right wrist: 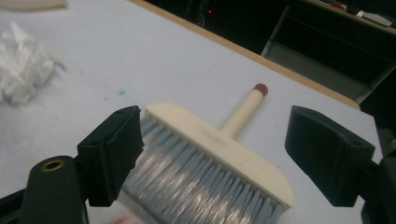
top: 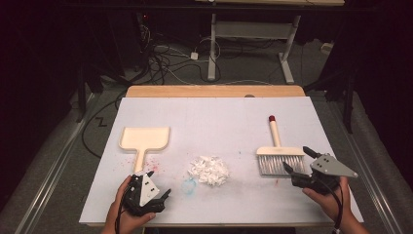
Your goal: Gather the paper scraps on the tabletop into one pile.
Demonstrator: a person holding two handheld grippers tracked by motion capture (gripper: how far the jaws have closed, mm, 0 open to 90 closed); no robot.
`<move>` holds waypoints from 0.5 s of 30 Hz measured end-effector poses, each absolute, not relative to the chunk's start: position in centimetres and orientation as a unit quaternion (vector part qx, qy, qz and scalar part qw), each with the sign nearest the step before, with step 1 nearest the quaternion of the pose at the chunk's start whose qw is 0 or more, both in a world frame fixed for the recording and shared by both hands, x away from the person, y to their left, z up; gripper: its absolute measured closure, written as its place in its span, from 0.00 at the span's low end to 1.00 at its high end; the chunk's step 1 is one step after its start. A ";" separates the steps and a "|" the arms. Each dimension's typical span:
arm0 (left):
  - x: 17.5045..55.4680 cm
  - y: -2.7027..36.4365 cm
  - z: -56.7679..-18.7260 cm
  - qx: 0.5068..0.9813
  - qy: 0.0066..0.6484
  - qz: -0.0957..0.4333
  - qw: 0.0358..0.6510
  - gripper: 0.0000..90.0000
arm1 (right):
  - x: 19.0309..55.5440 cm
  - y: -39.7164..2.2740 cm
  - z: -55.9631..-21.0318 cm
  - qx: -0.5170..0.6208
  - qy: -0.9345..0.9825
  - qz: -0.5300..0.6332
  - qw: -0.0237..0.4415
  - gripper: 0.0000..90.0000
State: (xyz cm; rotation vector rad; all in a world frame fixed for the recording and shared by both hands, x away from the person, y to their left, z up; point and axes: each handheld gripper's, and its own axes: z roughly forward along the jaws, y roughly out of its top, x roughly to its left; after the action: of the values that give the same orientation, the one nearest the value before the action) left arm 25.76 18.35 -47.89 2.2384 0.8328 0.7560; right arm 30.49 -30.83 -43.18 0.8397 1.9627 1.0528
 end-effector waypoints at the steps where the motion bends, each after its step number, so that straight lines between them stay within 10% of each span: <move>1: 25.7 18.4 -47.9 0.848 0.315 0.288 0.313 0.21 | 30.3 -30.7 -43.3 0.323 0.765 0.410 0.377 0.22; 15: 25.4 19.1 -47.7 0.839 0.322 0.296 0.323 0.19 | 29.4 -29.5 -42.7 0.312 0.756 0.421 0.394 0.22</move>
State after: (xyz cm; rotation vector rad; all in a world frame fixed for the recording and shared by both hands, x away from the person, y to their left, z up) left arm 25.44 19.12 -47.68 2.2026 0.8441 0.7769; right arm 29.38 -29.53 -42.67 0.7905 1.9173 1.0675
